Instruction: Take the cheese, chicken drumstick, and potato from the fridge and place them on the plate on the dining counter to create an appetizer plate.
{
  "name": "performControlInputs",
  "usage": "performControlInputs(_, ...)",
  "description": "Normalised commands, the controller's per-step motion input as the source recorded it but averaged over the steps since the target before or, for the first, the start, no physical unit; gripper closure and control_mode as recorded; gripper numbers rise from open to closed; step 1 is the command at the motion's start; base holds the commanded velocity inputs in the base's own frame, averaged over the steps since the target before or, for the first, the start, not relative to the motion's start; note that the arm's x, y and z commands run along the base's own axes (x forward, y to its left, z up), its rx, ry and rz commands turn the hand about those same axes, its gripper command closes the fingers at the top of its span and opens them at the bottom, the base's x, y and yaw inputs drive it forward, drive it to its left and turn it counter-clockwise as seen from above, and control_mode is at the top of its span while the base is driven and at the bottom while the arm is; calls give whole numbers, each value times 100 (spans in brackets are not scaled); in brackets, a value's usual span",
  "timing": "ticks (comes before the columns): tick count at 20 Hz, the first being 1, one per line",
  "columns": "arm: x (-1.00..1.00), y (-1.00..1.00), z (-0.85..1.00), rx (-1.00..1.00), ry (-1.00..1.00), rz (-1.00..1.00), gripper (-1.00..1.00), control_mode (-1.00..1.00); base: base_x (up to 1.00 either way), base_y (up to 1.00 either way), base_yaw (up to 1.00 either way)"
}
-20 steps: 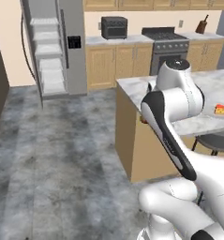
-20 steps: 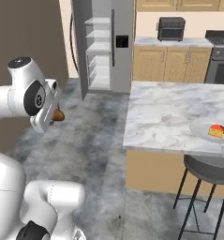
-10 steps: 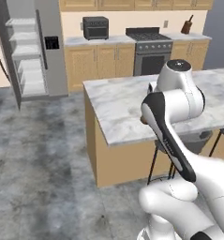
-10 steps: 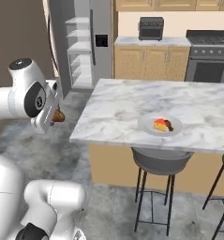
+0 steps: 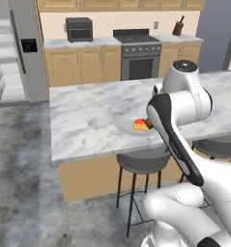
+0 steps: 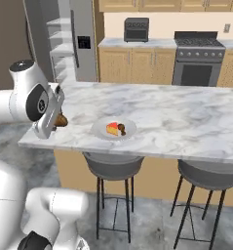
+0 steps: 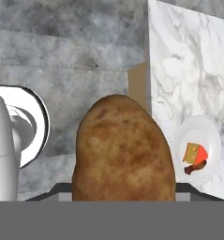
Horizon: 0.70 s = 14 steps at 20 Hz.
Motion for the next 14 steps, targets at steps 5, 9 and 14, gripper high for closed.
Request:
performControlInputs(5, 0, 0, 0, 0, 0, 0, 100, 100, 77, -59, 0)
performControlInputs(9, 0, 0, 0, 0, 0, 0, 100, 100, 100, -6, 0)
performControlInputs(14, 0, 0, 0, 0, 0, 0, 100, 100, 94, 0, 0)
